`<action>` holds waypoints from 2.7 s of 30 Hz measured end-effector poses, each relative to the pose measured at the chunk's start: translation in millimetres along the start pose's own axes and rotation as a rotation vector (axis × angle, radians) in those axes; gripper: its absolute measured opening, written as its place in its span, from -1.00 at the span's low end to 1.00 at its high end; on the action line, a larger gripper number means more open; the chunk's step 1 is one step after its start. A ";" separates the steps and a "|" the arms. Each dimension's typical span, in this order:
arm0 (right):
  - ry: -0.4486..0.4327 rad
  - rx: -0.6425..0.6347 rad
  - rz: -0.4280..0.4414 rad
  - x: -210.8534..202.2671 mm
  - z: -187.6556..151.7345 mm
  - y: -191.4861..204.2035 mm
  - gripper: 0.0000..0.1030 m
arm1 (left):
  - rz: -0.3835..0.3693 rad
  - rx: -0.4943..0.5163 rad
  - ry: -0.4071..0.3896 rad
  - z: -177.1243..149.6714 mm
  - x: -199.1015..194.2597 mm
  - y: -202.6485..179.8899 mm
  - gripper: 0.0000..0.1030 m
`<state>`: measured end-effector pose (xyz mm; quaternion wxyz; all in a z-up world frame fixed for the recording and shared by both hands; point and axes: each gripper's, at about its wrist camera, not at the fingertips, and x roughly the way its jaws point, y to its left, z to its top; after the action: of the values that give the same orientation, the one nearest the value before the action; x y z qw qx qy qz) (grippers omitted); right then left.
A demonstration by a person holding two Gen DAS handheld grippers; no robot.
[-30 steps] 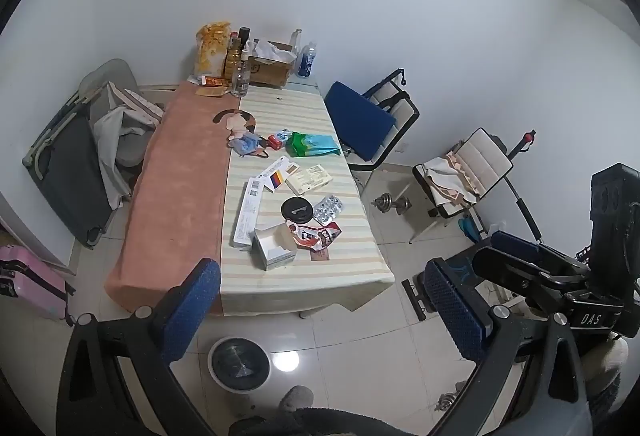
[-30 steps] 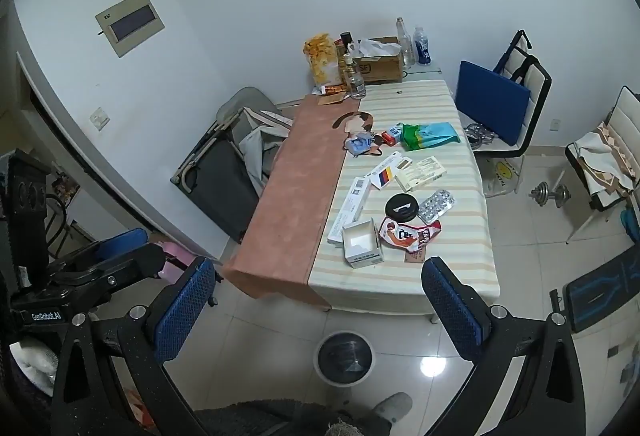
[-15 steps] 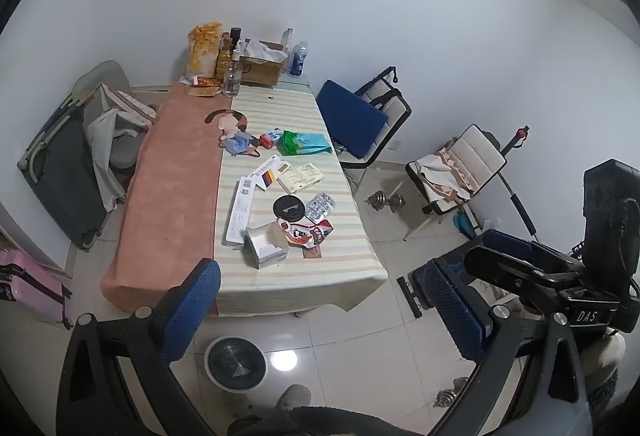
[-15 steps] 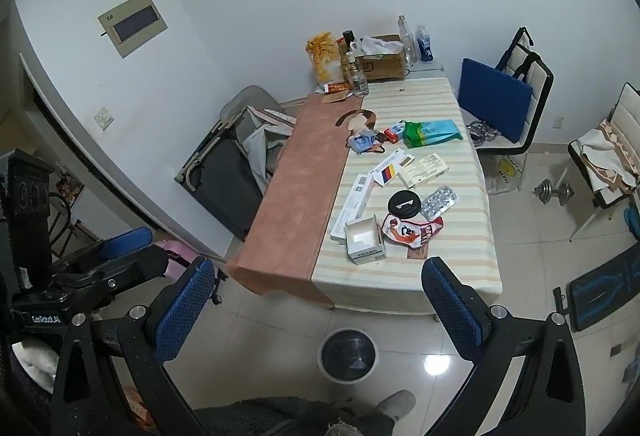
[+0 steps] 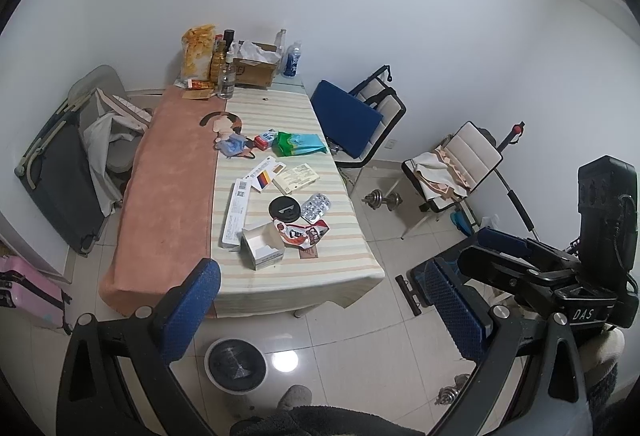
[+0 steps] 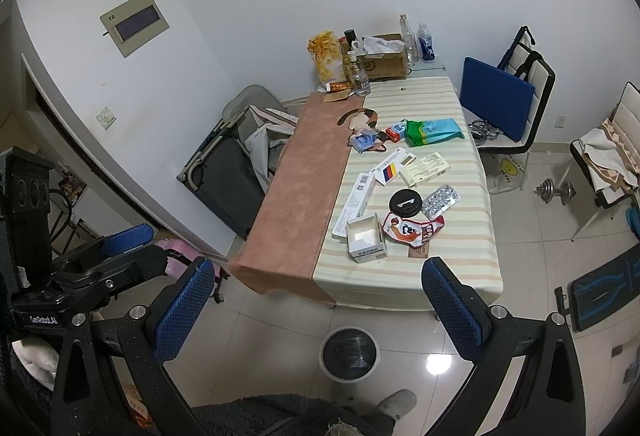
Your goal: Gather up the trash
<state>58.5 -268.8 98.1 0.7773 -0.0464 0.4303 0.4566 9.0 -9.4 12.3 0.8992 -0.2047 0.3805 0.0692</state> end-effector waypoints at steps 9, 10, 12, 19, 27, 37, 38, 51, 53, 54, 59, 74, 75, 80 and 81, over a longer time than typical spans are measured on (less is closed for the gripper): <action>-0.001 -0.004 0.001 0.3 -1.5 1.0 1.00 | -0.003 0.006 -0.001 -3.1 -0.5 -1.5 1.00; -0.002 -0.005 0.002 0.1 -2.2 0.9 1.00 | -0.002 0.006 -0.001 -3.1 -0.5 -1.9 1.00; -0.002 -0.005 0.002 -0.2 -2.1 0.6 1.00 | -0.004 0.006 -0.001 -3.3 -0.4 -1.4 1.00; 0.003 -0.011 0.004 0.0 -1.4 0.2 1.00 | -0.002 0.006 -0.003 -3.6 0.3 -3.7 1.00; 0.002 -0.011 0.004 0.6 -1.7 0.0 1.00 | -0.001 0.005 -0.003 -3.5 1.1 -5.2 1.00; 0.006 -0.015 0.004 2.4 -1.0 1.3 1.00 | -0.001 0.006 -0.003 -4.2 1.5 -6.7 1.00; 0.007 -0.016 0.005 2.6 -0.5 1.5 1.00 | 0.000 0.005 -0.004 -4.8 1.4 -5.8 1.00; 0.007 -0.016 0.006 3.7 -0.3 3.5 1.00 | -0.003 0.004 -0.005 -5.8 1.1 -7.3 1.00; 0.007 -0.017 0.005 3.9 -0.3 3.5 1.00 | -0.002 0.004 -0.005 -6.0 1.2 -7.7 1.00; 0.007 -0.016 0.007 3.7 -0.2 3.2 1.00 | -0.003 0.004 -0.004 -6.0 1.3 -8.2 1.00; 0.007 -0.013 0.008 4.9 0.3 4.0 1.00 | -0.004 0.005 -0.005 -6.9 0.6 -9.3 1.00; -0.028 0.183 -0.255 64.9 13.2 -27.3 1.00 | 0.371 0.012 0.014 -2.3 71.7 15.2 1.00; -0.016 0.221 -0.270 75.7 13.0 -39.2 1.00 | 0.386 -0.015 0.039 -3.2 89.0 23.2 1.00; 0.078 0.399 -0.369 147.9 9.8 -116.0 1.00 | 0.345 -0.197 0.244 -13.2 181.1 62.6 1.00; 0.093 0.412 -0.388 161.1 9.3 -128.5 1.00 | 0.328 -0.243 0.288 -16.4 201.2 66.6 1.00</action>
<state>194.9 -231.0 -51.9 0.8227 0.0102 0.5322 0.1994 120.6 37.8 -162.4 0.7812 -0.2543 0.5220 0.2294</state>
